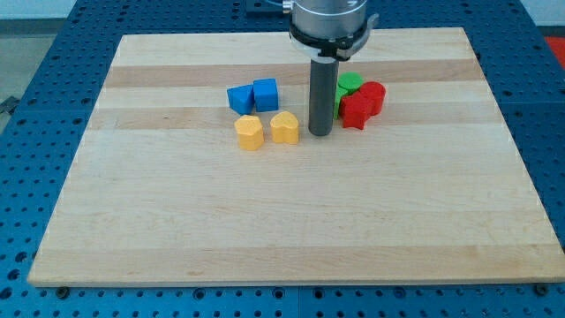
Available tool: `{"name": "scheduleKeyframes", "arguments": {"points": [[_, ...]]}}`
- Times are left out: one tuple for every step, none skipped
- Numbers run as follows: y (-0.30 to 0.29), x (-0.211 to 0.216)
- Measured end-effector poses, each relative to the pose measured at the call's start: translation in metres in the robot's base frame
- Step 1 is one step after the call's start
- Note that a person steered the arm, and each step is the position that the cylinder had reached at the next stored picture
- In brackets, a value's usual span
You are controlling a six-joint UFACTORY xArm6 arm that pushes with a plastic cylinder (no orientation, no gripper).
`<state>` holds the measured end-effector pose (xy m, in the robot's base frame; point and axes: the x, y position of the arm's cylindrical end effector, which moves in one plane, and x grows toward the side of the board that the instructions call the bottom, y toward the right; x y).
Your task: Push the yellow hexagon slightly to left
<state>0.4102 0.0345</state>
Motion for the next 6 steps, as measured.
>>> {"name": "scheduleKeyframes", "arguments": {"points": [[-0.021, 0.000], [-0.060, 0.002], [-0.099, 0.007], [-0.131, 0.010], [-0.132, 0.005], [-0.132, -0.007]]}}
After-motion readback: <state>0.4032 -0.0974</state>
